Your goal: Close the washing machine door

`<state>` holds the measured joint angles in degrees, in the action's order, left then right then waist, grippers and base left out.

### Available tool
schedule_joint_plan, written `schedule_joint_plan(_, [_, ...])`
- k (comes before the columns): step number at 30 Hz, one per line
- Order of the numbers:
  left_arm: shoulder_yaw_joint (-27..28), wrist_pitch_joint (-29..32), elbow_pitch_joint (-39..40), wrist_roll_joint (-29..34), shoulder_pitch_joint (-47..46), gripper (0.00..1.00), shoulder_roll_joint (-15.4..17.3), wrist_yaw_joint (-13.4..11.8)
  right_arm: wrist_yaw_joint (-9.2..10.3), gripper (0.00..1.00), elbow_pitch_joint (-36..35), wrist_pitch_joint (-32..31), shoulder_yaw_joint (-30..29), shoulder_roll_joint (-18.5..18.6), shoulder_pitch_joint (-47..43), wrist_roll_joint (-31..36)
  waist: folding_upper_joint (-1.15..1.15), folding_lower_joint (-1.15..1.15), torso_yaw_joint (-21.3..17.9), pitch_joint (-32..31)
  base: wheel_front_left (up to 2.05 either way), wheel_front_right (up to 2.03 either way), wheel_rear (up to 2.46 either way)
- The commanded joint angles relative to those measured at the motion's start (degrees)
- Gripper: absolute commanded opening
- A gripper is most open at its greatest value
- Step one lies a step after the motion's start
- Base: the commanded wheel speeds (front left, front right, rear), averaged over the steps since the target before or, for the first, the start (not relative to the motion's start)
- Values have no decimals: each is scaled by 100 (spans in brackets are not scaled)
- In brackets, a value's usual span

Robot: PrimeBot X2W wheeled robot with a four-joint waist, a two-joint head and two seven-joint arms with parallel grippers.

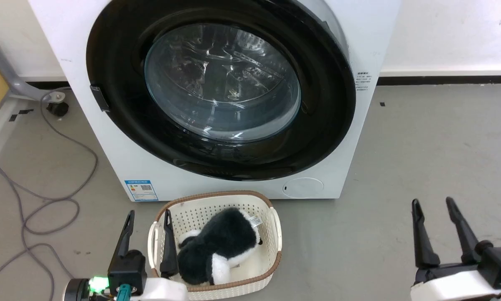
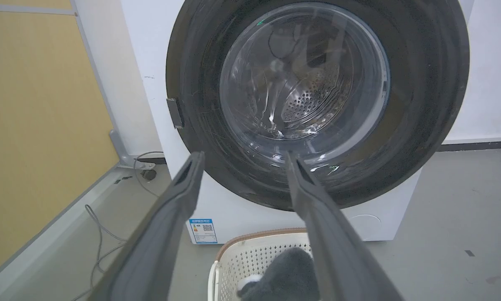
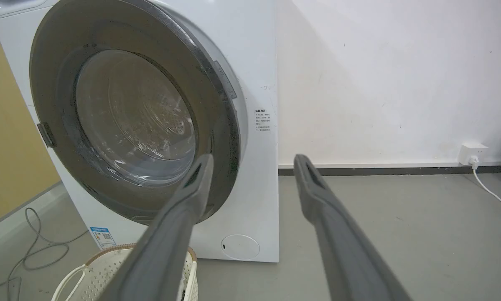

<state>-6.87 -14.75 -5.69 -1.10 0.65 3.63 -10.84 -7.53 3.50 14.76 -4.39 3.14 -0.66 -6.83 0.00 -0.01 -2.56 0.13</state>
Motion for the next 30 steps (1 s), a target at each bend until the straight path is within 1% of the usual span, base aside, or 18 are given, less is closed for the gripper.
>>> schedule_joint_plan(1, [3, -25, -25, 24, 89, 100, 33, -16, 4, 100, -23, 24, 25, -25, -95, -13, 0, 1, 4, -23, 0, 0, 0])
schedule_joint_plan(2, [-2, -25, -40, 14, 101, 100, 32, -4, 4, 100, -8, 24, 42, -25, -123, -4, 0, 1, 11, -36, 0, 0, 0])
schedule_joint_plan(3, [0, 2, -34, -2, 44, 0, 4, -6, -1, 0, 6, -2, 40, 0, -46, -4, 0, 1, 8, -35, 0, 0, 0])
schedule_joint_plan(30, [132, 295, 82, 15, 26, 0, -19, 205, 0, 0, -60, -290, 116, -4, -15, 128, 0, 1, 56, -33, 0, 0, 0])
